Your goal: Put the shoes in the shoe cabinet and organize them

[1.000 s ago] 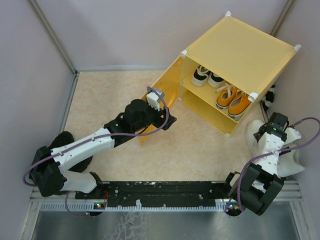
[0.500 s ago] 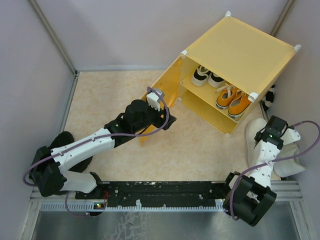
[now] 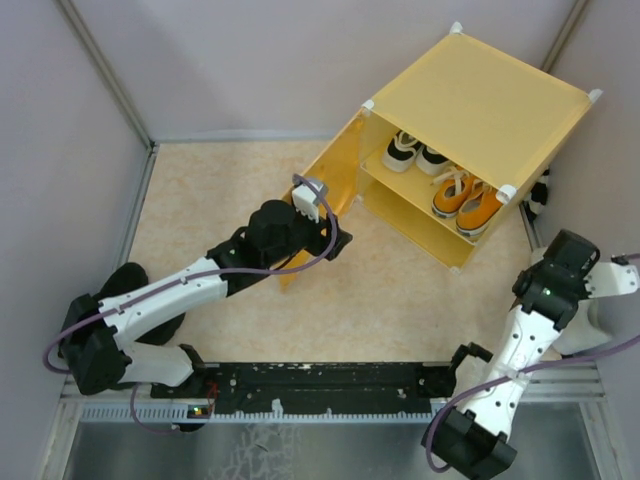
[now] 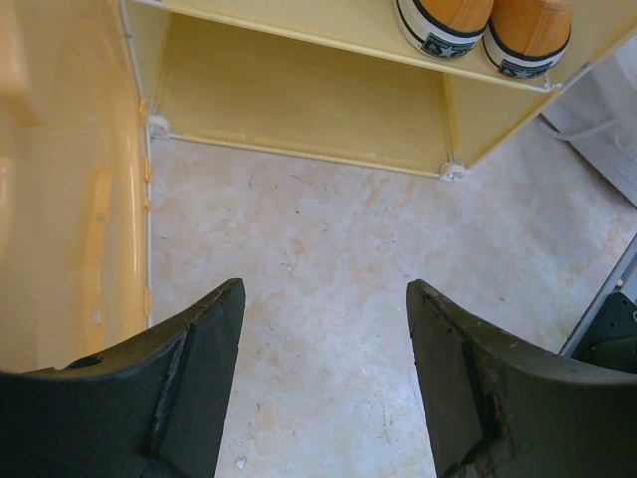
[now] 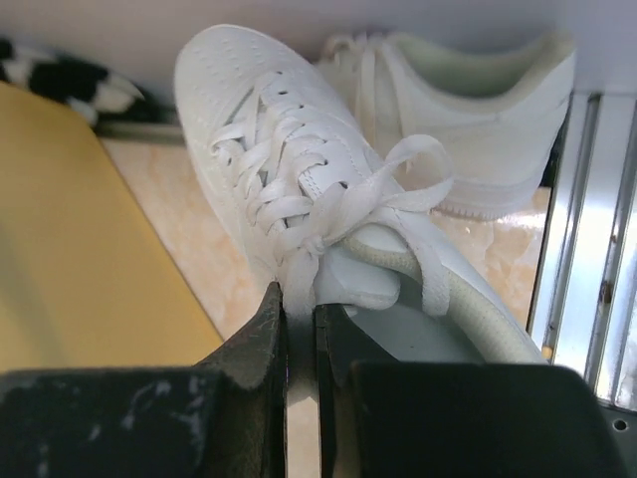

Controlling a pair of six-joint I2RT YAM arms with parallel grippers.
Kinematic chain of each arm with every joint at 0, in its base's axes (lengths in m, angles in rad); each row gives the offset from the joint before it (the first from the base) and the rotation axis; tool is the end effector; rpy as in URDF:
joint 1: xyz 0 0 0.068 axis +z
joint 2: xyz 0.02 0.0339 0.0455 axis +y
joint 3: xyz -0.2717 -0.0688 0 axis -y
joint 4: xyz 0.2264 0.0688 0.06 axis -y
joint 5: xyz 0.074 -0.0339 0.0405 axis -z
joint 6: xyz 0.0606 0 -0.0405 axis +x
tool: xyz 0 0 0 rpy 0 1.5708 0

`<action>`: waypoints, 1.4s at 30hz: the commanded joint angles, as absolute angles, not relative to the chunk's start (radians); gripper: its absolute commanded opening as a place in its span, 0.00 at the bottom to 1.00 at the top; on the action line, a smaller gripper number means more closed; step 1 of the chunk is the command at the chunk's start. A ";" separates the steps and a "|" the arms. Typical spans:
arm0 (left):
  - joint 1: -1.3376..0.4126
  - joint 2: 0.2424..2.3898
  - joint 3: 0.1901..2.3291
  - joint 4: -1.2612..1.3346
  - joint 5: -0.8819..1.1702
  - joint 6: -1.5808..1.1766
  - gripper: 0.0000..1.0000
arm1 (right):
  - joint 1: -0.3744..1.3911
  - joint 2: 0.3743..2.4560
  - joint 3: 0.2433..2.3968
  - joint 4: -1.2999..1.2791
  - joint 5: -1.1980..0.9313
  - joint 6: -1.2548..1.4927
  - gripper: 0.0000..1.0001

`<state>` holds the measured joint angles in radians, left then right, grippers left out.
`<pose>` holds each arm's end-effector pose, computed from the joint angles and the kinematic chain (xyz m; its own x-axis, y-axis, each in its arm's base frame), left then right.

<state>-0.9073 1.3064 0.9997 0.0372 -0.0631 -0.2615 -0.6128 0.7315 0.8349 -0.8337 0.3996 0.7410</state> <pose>0.1955 -0.2439 0.3288 -0.3520 0.0313 -0.9355 0.6810 0.6942 -0.2330 0.0957 -0.0961 0.2914 0.1151 0.6793 -0.7248 0.9342 0.1740 0.3114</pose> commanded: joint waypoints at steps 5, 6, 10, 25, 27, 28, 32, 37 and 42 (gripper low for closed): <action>-0.917 1.265 0.990 0.049 -0.072 -0.253 0.72 | -0.624 0.632 1.100 -0.708 0.366 0.768 0.00; -0.918 1.265 0.989 0.050 -0.072 -0.252 0.72 | -0.624 0.627 1.116 -0.673 0.316 0.759 0.00; -0.921 1.272 0.994 0.049 -0.065 -0.251 0.72 | -0.624 0.619 1.195 -0.519 0.156 0.750 0.00; -0.921 1.234 1.010 0.021 -0.119 -0.221 0.72 | -0.624 0.915 1.871 -0.424 -0.323 0.812 0.00; -0.922 1.218 1.011 0.017 -0.128 -0.220 0.72 | -0.624 0.935 1.837 -0.340 -0.419 0.894 0.00; -0.921 1.210 1.013 0.010 -0.134 -0.219 0.72 | -0.624 0.939 1.816 -0.297 -0.459 0.925 0.00; -0.921 1.179 1.028 -0.018 -0.148 -0.219 0.72 | -0.624 0.952 1.769 -0.184 -0.580 0.984 0.00; -0.921 1.164 1.056 -0.040 -0.146 -0.219 0.72 | -0.624 0.982 1.785 -0.159 -0.659 0.988 0.00; -0.922 1.165 1.080 -0.073 -0.193 -0.208 0.72 | -0.615 1.023 1.752 -0.106 -0.719 1.024 0.00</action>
<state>-0.9150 1.1828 1.0370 -0.0452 -0.1474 -0.2279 -0.6239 1.0271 1.7370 -0.3290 -0.6434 0.9611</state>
